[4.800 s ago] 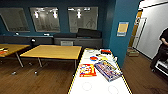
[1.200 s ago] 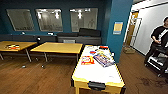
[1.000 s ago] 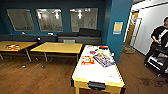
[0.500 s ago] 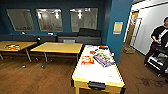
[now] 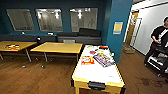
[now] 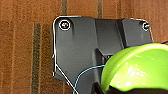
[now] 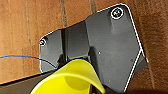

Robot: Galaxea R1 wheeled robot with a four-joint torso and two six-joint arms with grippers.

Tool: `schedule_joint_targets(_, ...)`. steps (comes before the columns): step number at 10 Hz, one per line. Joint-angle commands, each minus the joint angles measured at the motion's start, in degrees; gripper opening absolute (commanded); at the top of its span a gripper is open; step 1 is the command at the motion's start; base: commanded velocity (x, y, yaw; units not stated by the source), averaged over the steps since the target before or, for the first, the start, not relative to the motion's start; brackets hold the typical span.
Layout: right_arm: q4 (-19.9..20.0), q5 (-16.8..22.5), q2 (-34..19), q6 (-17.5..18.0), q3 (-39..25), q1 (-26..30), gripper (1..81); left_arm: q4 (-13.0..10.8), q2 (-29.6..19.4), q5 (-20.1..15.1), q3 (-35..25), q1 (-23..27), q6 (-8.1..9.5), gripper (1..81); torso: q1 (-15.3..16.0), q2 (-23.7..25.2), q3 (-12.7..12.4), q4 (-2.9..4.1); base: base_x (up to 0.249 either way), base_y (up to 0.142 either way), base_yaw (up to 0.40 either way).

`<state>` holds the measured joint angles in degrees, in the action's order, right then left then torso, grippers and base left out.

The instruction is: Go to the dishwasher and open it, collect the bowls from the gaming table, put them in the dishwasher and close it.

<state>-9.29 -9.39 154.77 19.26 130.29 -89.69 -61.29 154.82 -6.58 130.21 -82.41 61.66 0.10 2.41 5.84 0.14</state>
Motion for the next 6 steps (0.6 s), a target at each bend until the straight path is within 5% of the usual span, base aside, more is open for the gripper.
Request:
schedule_joint_targets(1,-1.0,2.4,-1.2,-0.2,-0.4,2.0,1.0,-0.8,0.1,-2.3,1.7,2.7,-0.22,1.0,0.0,0.0,0.0,0.00,0.000,0.000,-0.380)
schedule_joint_targets(6,-1.0,2.4,-1.1,-0.2,-0.1,1.9,1.0,-0.8,1.6,2.1,5.5,1.9,-0.22,1.0,0.0,0.0,0.0,0.00,0.000,0.000,-0.393)
